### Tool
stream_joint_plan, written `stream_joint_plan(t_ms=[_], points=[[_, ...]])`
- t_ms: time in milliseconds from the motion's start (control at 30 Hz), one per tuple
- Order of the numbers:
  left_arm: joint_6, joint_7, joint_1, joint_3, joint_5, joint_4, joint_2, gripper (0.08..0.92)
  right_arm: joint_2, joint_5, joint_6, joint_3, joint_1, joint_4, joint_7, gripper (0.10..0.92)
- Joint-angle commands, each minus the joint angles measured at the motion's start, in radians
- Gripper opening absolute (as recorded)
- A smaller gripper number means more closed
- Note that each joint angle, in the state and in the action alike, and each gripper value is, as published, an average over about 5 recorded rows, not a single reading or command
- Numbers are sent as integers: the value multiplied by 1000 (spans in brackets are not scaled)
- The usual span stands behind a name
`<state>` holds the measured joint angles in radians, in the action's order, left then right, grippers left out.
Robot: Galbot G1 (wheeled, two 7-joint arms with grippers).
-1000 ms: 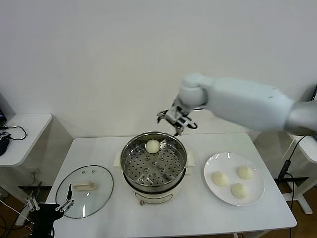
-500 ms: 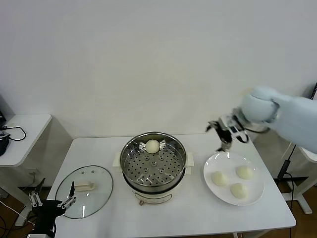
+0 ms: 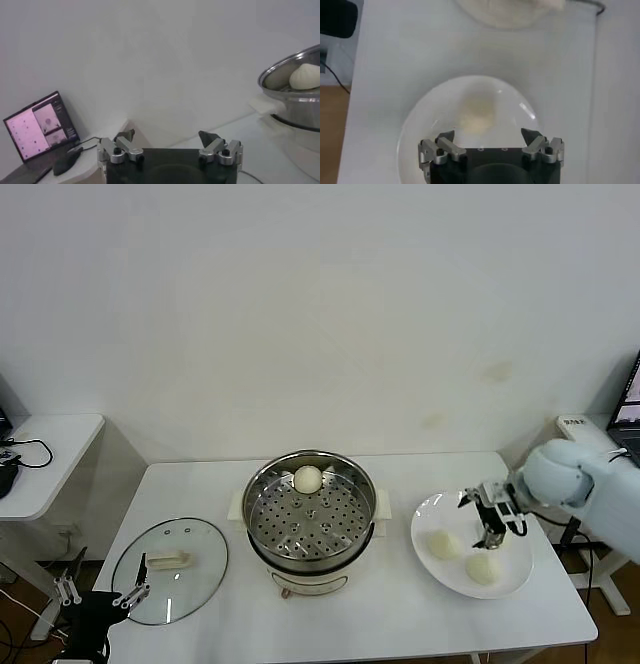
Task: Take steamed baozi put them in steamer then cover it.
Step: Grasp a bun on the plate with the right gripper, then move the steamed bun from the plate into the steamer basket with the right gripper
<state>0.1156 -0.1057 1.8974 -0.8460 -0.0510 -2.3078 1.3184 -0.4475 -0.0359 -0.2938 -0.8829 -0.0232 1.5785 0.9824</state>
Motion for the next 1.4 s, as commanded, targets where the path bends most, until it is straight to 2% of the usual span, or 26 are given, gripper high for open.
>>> stream_joint_plan(t_ms=[33,600,700,1067,1400], points=[[0,0,1,-3,0,-1,0,823,-80,-59,-11,85,147,-104,-16,823],[3,2,-4,-15,-2,7,2,823,-235,-68,-7,85,154,-219,-52,823],[3,2,-5,-18,-1,9,1,823,-240,-80,-20,77,152,-221,-46,805],[3,1,-6,-20,1,9,2,823,-220,-84,-36,77,138,-212,-13,613],[4,1,-7,-20,1,7,1,823,-94,4,-40,43,-92,-120,65,605]])
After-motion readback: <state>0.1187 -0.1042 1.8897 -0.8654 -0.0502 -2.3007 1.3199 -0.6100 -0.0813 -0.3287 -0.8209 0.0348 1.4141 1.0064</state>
